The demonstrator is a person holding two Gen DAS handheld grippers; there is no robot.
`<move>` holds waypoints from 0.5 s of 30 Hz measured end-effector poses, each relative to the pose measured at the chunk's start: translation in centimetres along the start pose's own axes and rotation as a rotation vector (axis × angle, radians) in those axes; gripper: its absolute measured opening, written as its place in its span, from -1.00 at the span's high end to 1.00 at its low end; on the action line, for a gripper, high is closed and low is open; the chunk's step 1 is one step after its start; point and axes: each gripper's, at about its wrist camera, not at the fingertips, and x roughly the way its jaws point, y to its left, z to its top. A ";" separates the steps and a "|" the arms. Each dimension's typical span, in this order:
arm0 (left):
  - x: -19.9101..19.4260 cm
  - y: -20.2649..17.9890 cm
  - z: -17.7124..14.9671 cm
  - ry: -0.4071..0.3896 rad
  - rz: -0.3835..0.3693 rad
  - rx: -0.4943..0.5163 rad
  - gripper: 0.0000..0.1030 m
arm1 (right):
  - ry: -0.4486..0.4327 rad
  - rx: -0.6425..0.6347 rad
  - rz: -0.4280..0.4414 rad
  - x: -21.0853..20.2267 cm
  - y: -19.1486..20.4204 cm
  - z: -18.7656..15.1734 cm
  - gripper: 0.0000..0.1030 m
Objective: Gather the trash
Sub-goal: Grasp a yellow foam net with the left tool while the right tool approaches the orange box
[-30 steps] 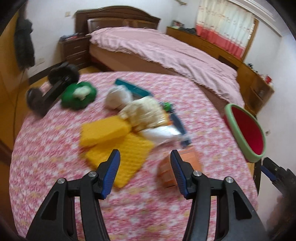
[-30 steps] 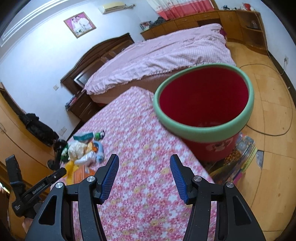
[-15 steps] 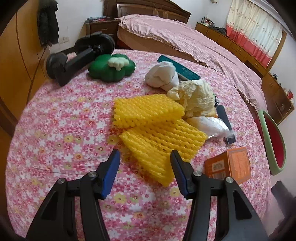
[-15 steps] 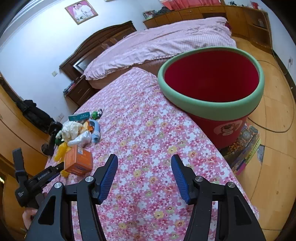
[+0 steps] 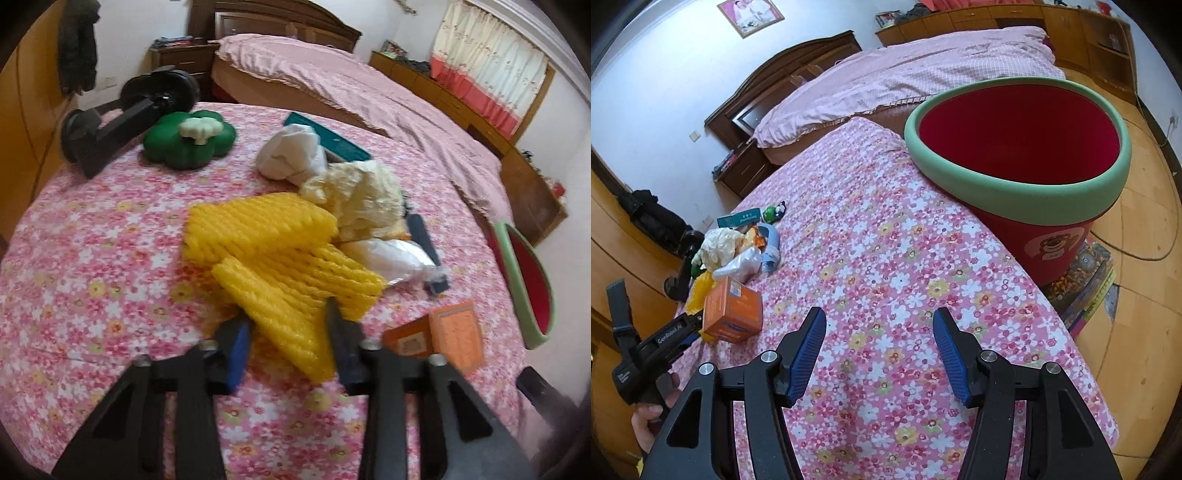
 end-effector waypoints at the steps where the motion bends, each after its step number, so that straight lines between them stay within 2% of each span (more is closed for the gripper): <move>1: -0.1 -0.1 -0.1 0.003 -0.016 0.001 0.56 | 0.000 0.000 -0.001 0.0 0.1 0.0 -0.20; 4: -0.4 -0.3 -0.4 0.000 -0.047 0.014 0.69 | 0.001 -0.004 -0.010 0.0 0.2 -0.1 -0.20; 7: -1.2 -0.5 -0.7 0.000 -0.082 0.025 0.74 | 0.002 -0.010 -0.012 -0.1 0.5 -0.3 -0.20; 15: -5.0 -1.0 -1.5 -0.055 -0.126 0.074 0.76 | 0.000 -0.054 0.003 -0.6 2.3 -0.8 -0.20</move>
